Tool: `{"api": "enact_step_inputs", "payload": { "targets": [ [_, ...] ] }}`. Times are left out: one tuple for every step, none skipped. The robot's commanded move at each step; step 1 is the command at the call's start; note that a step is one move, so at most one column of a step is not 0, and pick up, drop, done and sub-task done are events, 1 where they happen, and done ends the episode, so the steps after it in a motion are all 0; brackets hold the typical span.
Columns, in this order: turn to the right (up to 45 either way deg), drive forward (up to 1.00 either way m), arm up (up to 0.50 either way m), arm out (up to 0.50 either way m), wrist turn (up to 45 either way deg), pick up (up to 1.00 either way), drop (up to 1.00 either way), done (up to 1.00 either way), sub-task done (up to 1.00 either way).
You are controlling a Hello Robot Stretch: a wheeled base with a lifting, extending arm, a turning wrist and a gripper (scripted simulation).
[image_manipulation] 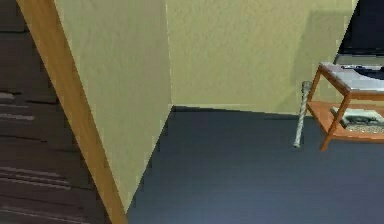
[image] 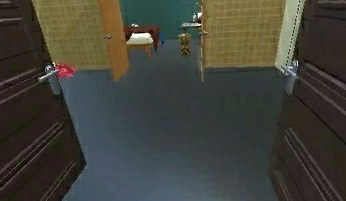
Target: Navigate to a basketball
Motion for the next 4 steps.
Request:
{"api": "enact_step_inputs", "payload": {
  "targets": [
    [0.0,1.0,0.0,0.0,0.0,0.0,0.0,0.0,0.0],
    [0.0,1.0,0.0,0.0,0.0,0.0,0.0,0.0,0.0],
    [0.0,1.0,0.0,0.0,0.0,0.0,0.0,0.0,0.0],
    [0.0,0.45,0.0,0.0,0.0,0.0,0.0,0.0,0.0]
  ]
}}
